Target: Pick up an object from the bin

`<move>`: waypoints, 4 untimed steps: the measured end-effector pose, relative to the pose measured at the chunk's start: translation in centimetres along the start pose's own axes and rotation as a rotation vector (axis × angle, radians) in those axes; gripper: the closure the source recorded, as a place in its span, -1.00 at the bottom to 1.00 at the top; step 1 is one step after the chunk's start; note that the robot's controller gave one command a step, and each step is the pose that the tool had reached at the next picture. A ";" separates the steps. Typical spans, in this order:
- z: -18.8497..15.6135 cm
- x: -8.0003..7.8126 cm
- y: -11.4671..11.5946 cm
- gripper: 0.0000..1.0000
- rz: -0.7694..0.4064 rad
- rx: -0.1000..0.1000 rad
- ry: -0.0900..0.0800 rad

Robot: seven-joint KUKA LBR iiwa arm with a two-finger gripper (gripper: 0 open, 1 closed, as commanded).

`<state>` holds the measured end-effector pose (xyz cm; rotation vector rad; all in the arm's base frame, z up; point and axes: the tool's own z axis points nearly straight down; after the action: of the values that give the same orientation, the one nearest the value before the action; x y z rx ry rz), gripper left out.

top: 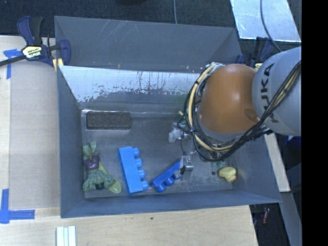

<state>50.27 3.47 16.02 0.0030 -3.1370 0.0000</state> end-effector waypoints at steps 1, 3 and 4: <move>-0.3 -0.2 0.0 -1.00 0.001 0.000 -0.007; 8.3 1.2 1.7 -1.00 -0.131 0.001 -0.003; 9.0 0.2 -6.9 1.00 -0.192 0.000 -0.012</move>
Offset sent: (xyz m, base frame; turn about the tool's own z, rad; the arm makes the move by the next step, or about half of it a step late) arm -0.0157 0.0231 -0.0692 -0.1688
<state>50.04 -3.45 7.02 0.3043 -3.1341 -0.0005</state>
